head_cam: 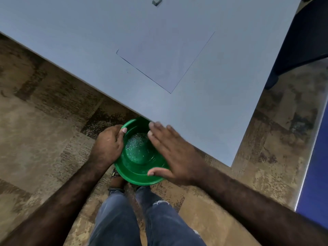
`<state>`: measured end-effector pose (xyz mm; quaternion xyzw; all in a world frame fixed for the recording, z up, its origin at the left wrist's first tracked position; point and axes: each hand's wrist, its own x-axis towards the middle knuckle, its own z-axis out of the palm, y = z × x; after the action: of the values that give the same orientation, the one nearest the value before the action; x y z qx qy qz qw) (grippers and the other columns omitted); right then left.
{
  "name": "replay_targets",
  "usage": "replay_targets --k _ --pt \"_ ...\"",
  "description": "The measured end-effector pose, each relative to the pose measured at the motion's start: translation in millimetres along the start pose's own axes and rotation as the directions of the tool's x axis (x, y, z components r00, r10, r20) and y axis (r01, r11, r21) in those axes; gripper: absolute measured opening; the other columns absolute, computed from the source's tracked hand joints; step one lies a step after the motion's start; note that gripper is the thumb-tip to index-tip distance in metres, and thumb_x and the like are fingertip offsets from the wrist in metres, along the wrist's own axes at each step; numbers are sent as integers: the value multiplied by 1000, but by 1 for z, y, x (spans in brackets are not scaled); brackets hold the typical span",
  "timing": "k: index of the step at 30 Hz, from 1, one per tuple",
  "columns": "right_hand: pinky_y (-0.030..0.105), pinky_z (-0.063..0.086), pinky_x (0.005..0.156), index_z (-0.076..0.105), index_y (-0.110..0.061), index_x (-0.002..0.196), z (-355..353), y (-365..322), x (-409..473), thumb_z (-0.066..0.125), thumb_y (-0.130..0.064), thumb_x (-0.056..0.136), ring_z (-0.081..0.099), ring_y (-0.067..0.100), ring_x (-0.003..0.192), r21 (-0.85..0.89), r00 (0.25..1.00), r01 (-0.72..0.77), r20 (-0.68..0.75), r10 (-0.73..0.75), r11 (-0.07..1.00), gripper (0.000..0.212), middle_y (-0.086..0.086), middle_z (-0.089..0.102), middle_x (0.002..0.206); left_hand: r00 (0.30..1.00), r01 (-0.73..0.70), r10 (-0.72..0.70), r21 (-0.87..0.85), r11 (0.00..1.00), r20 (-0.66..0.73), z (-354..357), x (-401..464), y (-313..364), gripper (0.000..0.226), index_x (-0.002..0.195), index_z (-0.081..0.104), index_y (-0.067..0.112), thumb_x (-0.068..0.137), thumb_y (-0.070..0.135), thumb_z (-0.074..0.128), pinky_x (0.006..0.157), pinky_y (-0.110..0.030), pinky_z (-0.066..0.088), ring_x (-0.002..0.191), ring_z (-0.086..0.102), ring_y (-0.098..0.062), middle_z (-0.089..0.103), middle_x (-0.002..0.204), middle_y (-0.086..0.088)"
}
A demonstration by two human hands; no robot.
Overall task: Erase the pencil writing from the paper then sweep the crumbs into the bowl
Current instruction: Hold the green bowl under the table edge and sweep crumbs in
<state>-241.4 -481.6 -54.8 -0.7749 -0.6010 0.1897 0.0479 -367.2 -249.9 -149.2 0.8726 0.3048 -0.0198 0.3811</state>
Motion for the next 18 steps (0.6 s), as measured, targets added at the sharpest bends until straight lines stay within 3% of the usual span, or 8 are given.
replay_targets --k 3,5,9,11,13,18 --pt "48 4 134 7 -3 168 -12 57 10 37 -70 105 -4 25 164 72 971 -176 -150 185 982 96 15 -2 176 1000 14 -14 3 1000 -1 -1 1 3 31 96 65 13 107 35 46 62 -29 37 69 56 -18 61 78 -2" --pt "50 7 133 13 2 166 -24 113 18 28 -71 106 4 29 164 37 898 -344 -280 340 938 95 19 6 176 1000 9 -9 2 1000 -7 -2 0 4 30 96 65 13 107 34 46 64 -29 38 70 56 -19 61 79 -2" --pt "48 -3 133 0 -6 168 -49 195 27 22 -79 102 -11 21 164 130 760 -600 -214 613 789 101 10 -8 177 1000 7 -7 -2 1000 1 -1 0 3 31 99 65 14 107 36 45 64 -29 39 72 58 -21 62 81 -3" --pt "50 -5 132 -4 -7 168 -49 201 34 23 -80 102 -15 21 163 115 751 -621 -195 631 775 102 11 -13 177 1000 0 0 3 1000 2 -1 0 3 31 100 66 14 107 36 45 65 -28 39 72 58 -21 63 82 -4" --pt "51 -6 132 -6 -6 168 -40 185 43 24 -80 102 -17 24 163 50 794 -580 -186 579 813 103 14 -15 176 1000 -7 7 11 1000 -1 -1 0 4 30 100 66 14 107 35 46 65 -29 38 73 58 -22 63 82 -4" --pt "57 1 131 -5 1 166 -9 85 43 28 -78 102 -15 33 162 -51 905 -409 -153 397 911 107 22 -16 174 1000 3 -3 15 1000 5 -3 0 2 34 103 66 14 107 39 44 65 -30 44 74 60 -22 64 84 -3"
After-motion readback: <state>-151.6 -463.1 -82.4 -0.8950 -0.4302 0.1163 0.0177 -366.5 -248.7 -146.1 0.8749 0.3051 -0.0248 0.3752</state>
